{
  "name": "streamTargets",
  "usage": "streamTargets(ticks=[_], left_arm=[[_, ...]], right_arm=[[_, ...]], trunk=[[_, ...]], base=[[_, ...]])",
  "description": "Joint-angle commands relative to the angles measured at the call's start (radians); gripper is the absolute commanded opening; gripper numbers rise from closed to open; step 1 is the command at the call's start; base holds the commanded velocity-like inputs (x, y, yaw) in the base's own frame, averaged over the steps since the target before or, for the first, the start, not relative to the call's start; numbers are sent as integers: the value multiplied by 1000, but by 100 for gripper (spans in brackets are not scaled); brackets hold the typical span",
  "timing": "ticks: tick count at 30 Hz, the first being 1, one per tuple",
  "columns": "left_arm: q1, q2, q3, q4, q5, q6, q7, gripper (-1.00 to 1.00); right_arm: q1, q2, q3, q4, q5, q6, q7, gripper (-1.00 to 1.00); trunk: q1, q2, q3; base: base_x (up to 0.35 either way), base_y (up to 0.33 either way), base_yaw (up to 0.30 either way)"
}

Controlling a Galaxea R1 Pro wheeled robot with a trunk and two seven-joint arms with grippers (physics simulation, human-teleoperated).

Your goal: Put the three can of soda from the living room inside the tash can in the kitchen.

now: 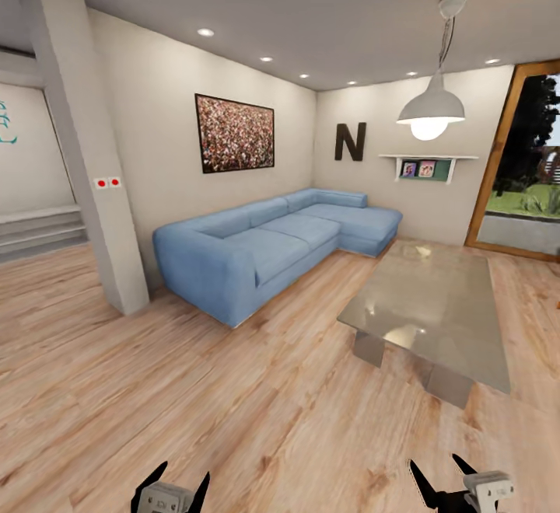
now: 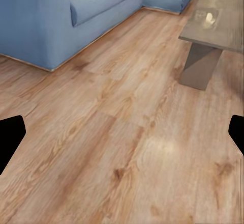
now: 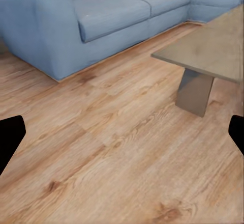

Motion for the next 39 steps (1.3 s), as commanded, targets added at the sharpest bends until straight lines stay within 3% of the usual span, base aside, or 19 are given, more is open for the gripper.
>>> streamTargets(ticks=[1,17,25,35,39], left_arm=[[0,0,0,1,0,0,0,100],[0,0,0,7,2,0,1,100],[0,1,0,7,3,0,1,100],[0,2,0,7,4,0,1,100],[0,1,0,8,2,0,1,100]], right_arm=[[0,0,0,0,0,0,0,100],[0,1,-1,0,0,-2,-36,100],[0,1,1,-2,-2,0,-41,100],[-1,-8,-2,0,-73,54,-43,100],[-1,-10,-3,0,-81,58,-43,100]], trunk=[[0,0,1],[0,0,12],[0,0,15],[0,0,15],[0,0,15]], base=[[205,-197,-235],[210,-212,-235],[69,-61,-113],[7,-7,-201],[41,-18,-240]])
